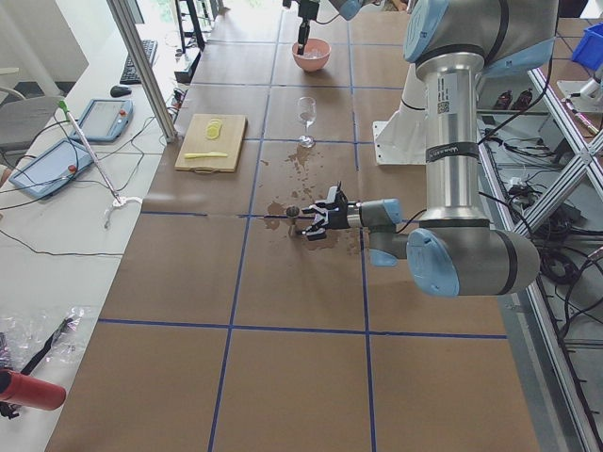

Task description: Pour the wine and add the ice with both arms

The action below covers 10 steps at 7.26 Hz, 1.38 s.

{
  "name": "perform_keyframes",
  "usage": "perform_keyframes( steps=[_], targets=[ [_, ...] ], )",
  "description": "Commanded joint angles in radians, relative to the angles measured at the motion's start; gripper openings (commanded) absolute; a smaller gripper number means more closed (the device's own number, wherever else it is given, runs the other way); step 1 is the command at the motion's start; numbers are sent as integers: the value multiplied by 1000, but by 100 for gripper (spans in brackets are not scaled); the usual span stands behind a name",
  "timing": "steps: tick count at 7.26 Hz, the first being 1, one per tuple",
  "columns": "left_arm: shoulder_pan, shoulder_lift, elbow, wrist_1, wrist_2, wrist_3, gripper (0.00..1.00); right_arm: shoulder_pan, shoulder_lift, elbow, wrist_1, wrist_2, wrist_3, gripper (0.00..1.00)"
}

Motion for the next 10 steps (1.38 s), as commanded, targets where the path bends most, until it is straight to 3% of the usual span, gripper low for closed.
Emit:
perform_keyframes(
  steps=[1,2,4,5,6,7,8,10],
  targets=[
    [1,28,-28,4,-196,1,100,-13,26,-2,-2,3,2,0],
    [-1,42,-57,4,-293,1,100,-22,44,-5,-4,3,2,0],
    [-4,218,-310,97,-476,0,100,-70,107,-30,-4,-3,83,0],
    [-7,240,-369,143,-527,-6,100,-102,156,-59,-5,-6,123,0],
    [-64,239,-408,177,-649,-5,100,-145,193,-90,-5,-52,134,0],
    [-214,231,-487,317,-853,-3,100,-198,226,-113,-7,-124,133,0],
    [-308,228,-562,406,-978,4,100,-225,294,-181,-7,-167,132,0],
    [-384,220,-606,435,-1106,4,100,-237,346,-254,-7,-172,132,0]
  ],
)
